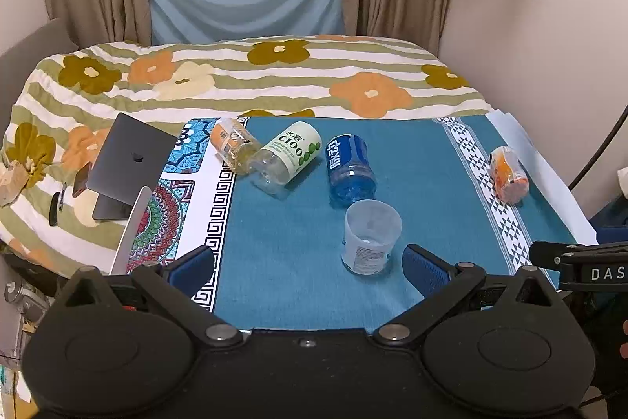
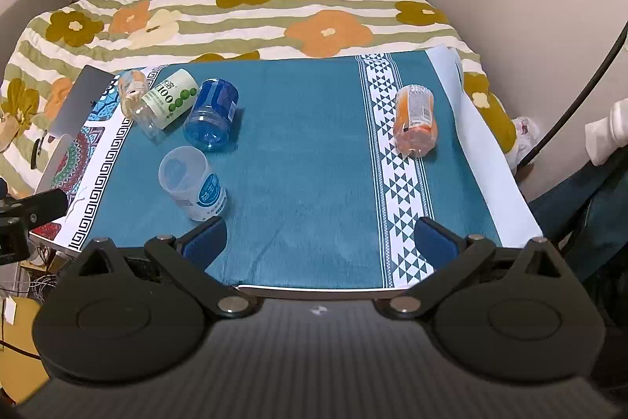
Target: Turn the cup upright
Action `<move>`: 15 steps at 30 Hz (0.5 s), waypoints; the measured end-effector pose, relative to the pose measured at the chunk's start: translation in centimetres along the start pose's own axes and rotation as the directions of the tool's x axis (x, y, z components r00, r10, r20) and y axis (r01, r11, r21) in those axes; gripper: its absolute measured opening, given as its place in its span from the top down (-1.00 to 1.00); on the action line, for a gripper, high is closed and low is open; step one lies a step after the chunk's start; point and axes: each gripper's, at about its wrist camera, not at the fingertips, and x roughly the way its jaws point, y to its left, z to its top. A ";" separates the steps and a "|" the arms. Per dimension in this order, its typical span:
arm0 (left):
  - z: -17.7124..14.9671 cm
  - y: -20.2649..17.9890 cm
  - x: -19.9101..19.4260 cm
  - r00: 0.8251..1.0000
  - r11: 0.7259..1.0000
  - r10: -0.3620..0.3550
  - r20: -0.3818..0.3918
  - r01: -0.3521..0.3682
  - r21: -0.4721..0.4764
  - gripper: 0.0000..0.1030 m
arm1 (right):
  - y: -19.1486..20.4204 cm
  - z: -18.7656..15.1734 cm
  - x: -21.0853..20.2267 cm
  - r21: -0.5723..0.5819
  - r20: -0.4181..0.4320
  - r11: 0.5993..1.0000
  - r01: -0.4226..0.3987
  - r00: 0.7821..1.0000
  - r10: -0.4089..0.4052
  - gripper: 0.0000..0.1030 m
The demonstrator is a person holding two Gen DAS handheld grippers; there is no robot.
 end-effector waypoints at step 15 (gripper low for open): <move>-0.1 -0.7 -0.6 1.000 0.999 0.020 0.017 -0.020 0.024 -1.00 | -0.4 -0.2 -0.6 0.004 0.018 1.000 -0.005 1.000 0.005 -1.00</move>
